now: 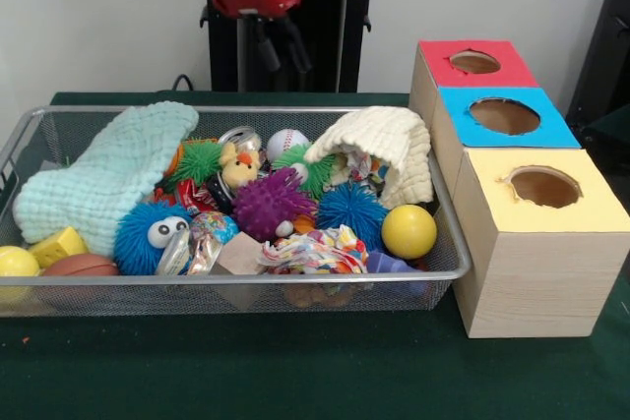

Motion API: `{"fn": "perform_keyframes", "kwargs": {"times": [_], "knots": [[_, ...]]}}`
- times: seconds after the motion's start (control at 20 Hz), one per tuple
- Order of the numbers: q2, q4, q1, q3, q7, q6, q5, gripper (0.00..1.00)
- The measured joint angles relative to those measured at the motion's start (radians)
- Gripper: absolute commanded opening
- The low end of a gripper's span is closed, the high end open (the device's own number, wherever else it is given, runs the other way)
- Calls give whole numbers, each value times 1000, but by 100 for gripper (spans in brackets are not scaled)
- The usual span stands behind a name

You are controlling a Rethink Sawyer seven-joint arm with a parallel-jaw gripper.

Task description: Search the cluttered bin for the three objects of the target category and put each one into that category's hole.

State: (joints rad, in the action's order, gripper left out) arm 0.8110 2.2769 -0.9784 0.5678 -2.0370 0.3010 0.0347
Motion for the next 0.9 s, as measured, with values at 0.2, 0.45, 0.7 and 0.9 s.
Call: {"fn": "perform_keyframes", "kwargs": {"times": [0.2,0.45,0.7,0.9], "knots": [[-71,48,17,4,0,-7,-13,100],[-185,50,51,-10,0,-52,-13,100],[-372,32,73,-34,0,-164,9,100],[-531,6,87,-60,0,-276,49,100]]}}
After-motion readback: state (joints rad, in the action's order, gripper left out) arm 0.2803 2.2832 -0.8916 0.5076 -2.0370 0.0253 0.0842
